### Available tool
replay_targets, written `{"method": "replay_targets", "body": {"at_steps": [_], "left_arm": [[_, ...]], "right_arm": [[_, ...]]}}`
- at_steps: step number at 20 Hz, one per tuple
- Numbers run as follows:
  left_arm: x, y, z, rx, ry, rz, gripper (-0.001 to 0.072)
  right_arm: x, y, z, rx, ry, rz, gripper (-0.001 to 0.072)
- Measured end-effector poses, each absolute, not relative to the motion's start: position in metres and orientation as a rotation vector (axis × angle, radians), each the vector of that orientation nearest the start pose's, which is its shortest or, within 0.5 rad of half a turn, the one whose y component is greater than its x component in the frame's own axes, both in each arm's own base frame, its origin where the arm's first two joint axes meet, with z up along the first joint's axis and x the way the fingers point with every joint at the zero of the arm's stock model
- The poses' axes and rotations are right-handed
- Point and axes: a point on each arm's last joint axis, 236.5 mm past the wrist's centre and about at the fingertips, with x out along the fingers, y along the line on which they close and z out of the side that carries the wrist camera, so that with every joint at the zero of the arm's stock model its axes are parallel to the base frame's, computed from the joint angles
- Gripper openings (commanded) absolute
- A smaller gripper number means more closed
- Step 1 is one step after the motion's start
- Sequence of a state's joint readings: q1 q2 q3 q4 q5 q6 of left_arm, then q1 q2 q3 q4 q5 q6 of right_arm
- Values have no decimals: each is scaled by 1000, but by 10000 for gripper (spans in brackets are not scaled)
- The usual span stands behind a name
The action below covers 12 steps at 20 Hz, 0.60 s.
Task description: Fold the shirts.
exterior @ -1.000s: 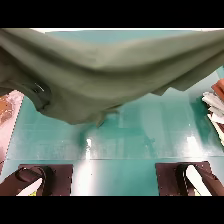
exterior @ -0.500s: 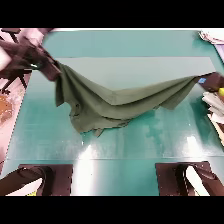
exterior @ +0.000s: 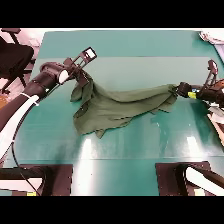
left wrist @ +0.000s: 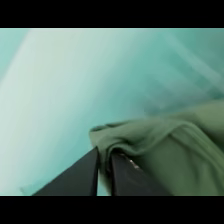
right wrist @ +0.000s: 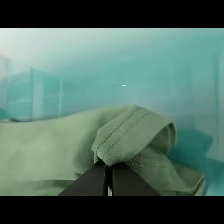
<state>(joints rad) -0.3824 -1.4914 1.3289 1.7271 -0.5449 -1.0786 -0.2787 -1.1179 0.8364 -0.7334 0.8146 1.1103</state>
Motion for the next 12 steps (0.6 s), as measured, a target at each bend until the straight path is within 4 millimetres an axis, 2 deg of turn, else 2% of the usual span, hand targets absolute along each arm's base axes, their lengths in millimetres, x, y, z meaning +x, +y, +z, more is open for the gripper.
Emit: {"method": "replay_targets", "body": {"at_steps": [3, 4, 5, 6, 7, 8, 10, 12], "left_arm": [[527, -180, 49, 765, 565, -480, 32], [531, -173, 46, 757, 572, -467, 33], [534, -164, 45, 737, 582, -447, 38], [537, -152, 47, 701, 597, -415, 297], [539, -139, 46, 659, 624, -382, 576], [540, -123, 46, 608, 655, -342, 620], [539, -91, 55, 512, 705, -260, 620], [529, -63, 67, 410, 757, -195, 621]], "right_arm": [[418, 16, 19, 555, 891, 204, 48], [421, 17, 16, 555, 904, 213, 221], [423, 18, 15, 556, 915, 224, 487], [426, 19, 15, 555, 922, 233, 544], [427, 20, 16, 554, 929, 243, 545], [429, 21, 18, 552, 931, 251, 545], [431, 17, 26, 551, 920, 255, 545], [433, 6, 40, 540, 886, 239, 545]]}}
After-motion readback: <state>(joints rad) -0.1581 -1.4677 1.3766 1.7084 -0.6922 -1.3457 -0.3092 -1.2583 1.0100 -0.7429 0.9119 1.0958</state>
